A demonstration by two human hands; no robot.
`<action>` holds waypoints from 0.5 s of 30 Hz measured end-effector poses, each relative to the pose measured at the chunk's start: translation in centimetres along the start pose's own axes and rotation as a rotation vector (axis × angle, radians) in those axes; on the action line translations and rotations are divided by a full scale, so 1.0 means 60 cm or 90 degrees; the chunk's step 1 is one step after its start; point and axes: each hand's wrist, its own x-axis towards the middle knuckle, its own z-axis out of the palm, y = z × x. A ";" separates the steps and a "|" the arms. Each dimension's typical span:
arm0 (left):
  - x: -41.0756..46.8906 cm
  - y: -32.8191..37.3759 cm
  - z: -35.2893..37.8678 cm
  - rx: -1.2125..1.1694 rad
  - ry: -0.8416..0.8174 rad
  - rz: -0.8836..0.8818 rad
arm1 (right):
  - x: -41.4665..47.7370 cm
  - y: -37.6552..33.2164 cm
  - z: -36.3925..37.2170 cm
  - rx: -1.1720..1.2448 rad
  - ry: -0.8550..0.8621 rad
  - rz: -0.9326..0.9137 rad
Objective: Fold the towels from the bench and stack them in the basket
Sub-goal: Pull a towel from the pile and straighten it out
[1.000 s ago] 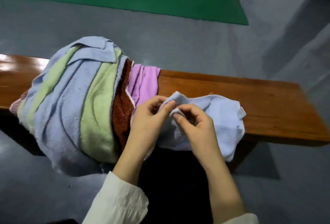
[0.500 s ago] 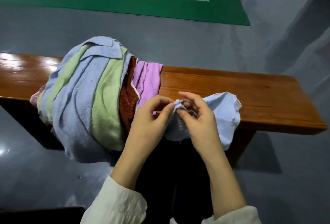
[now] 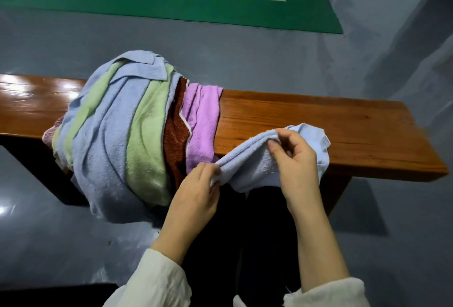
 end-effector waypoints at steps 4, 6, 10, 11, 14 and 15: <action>-0.004 -0.011 -0.013 -0.014 -0.011 0.003 | 0.001 0.006 -0.003 0.000 0.021 0.008; -0.004 -0.020 -0.019 -0.002 -0.030 0.034 | 0.000 0.006 -0.002 -0.001 0.025 0.012; -0.004 -0.034 -0.027 0.019 -0.018 0.025 | 0.000 0.002 -0.005 0.006 0.051 0.005; -0.004 -0.038 -0.030 0.021 -0.012 0.019 | 0.001 0.000 -0.006 0.004 0.055 0.000; -0.001 -0.042 -0.042 0.020 0.022 0.008 | 0.001 -0.002 -0.007 -0.006 0.053 -0.005; 0.002 -0.040 -0.046 0.013 0.039 0.004 | 0.001 -0.001 -0.006 -0.006 0.056 -0.006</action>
